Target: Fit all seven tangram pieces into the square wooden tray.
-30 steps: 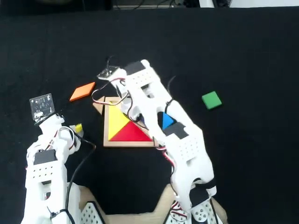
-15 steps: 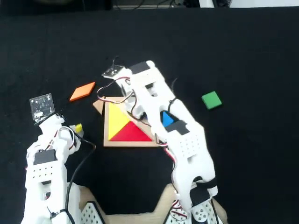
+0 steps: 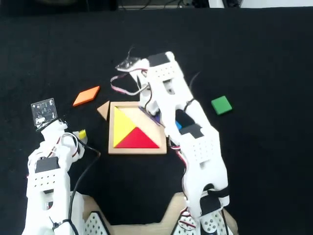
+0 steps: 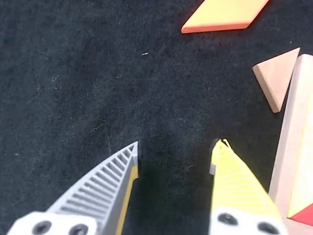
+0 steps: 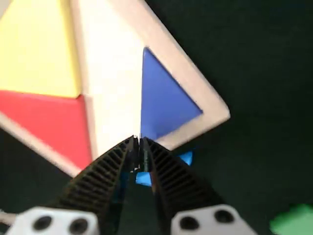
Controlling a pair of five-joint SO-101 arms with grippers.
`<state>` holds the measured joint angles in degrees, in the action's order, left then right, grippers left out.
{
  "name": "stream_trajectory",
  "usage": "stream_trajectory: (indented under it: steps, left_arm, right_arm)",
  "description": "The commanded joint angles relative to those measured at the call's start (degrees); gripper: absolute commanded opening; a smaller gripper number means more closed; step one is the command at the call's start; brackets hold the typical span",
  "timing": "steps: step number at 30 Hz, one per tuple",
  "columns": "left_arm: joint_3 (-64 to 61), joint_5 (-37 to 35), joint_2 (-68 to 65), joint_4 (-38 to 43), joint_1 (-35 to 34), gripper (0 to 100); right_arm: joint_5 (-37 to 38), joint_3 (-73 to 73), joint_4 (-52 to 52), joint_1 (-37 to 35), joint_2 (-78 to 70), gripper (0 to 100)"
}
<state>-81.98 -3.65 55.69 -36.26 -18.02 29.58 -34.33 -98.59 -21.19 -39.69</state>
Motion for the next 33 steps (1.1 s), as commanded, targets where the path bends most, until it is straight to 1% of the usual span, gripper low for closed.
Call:
stream_trajectory:
  steps: [1,6,10,12,15,18,19,22,24,25,28,31,33]
  left_arm:
    - [0.40,0.44,0.79,1.14,0.31,24]
    - [0.40,0.44,0.79,1.14,0.22,24]
    - [0.40,0.44,0.79,1.14,0.22,24]
    - [0.40,0.44,0.79,1.14,0.22,24]
    - [0.75,0.44,0.79,1.14,0.13,25]
    - [0.92,0.44,0.79,1.14,0.04,25]
    - [1.01,0.44,0.79,1.14,-0.04,25]
    - [1.71,0.44,0.79,0.62,-0.04,25]
    - [1.80,0.44,0.79,0.44,-0.04,25]
    - [2.15,0.44,0.70,-0.26,-0.31,25]
    - [4.44,0.44,0.26,-3.16,-1.45,25]
    - [6.37,4.31,0.26,-6.77,-1.19,24]
    - [6.64,5.27,0.26,-7.21,-1.01,24]
  right_arm:
    - [-1.14,-4.26,-2.64,1.93,11.38,1.1]
    - [-1.67,3.03,-2.37,6.07,29.05,1.1]
    - [-1.85,15.25,-1.76,6.86,41.63,1.1]
    - [-1.85,23.16,0.70,7.03,46.90,1.1]
    - [-1.93,38.55,9.67,9.41,53.49,1.1]
    - [-2.11,56.57,25.41,13.71,58.42,1.1]
    - [-3.34,62.73,32.26,15.03,59.74,1.1]
    - [-10.20,78.11,51.16,17.49,61.32,1.1]
    - [-13.36,84.44,59.25,17.58,61.32,1.1]
    - [-13.89,85.67,60.92,17.85,61.49,1.1]
    - [-14.42,85.85,61.19,18.73,61.23,1.1]
    - [-14.42,85.93,61.54,18.81,59.65,1.1]
    - [-14.42,85.49,62.24,19.87,57.89,1.1]
